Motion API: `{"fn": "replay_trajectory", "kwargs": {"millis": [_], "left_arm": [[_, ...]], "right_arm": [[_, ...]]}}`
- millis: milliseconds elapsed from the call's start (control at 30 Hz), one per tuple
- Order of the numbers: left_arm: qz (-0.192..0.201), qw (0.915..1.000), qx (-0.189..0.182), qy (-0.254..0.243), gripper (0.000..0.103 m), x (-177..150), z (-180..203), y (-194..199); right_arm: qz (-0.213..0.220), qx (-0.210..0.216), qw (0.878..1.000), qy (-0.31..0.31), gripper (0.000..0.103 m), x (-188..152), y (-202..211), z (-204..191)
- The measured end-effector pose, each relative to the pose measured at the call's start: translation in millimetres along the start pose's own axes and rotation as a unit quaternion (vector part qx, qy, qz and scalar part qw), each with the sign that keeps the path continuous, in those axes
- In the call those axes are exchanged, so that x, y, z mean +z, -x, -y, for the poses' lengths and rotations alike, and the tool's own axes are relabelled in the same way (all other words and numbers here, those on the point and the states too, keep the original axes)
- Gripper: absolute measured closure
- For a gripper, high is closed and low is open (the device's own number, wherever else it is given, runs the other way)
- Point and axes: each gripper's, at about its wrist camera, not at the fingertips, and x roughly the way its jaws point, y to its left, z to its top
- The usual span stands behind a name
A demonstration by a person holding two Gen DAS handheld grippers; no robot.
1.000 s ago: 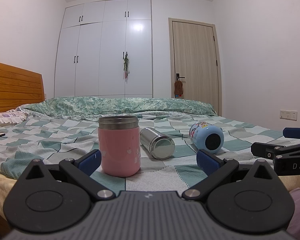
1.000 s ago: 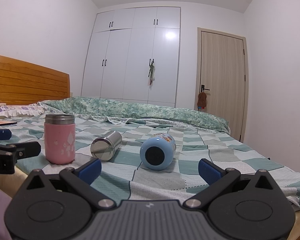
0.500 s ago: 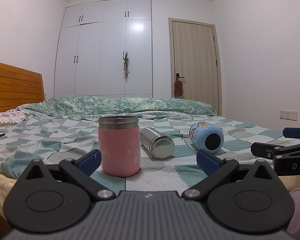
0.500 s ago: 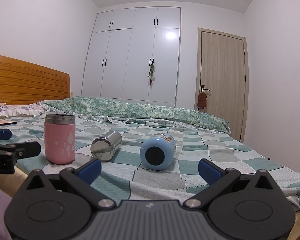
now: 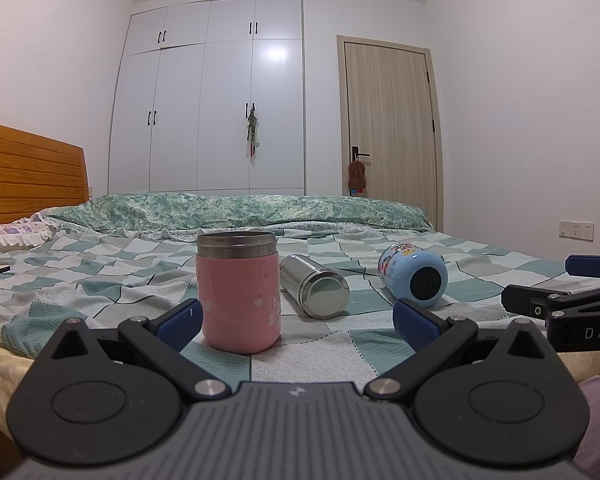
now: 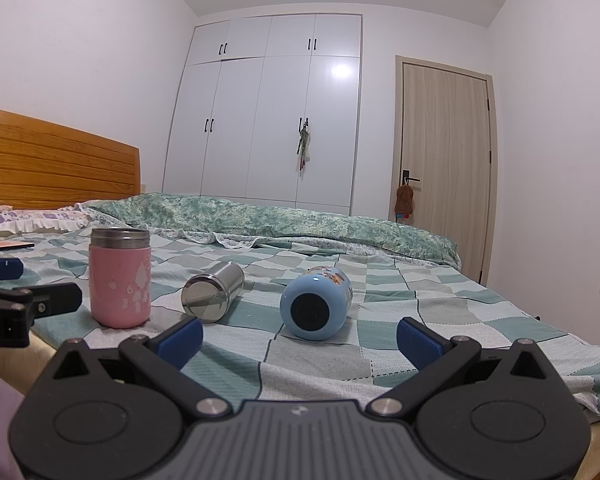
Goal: Flip cup upright
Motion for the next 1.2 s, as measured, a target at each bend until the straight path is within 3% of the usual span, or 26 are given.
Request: {"fn": "replay_trajectory", "kwargs": {"millis": [733,900,1000,1200], "left_arm": [[-0.001,1.0,0.0,0.0,0.0,-1,1,-2],[-0.023,0.9997,-0.002,-0.002,0.0,6,0,-2],[-0.033,0.9994,-0.007,0.0,0.0,22,-8,-3],[-0.055,0.9977,-0.039,-0.007,0.0,78,-22,-2]], "right_arm": [[0.0,0.0,1.0,0.001,0.0,1,1,0],[-0.01,0.01,1.0,-0.001,0.0,1,-2,-1],[-0.019,0.026,0.999,0.0,0.0,12,-2,-3],[-0.045,0.06,0.997,0.021,0.0,81,0,-10]]}}
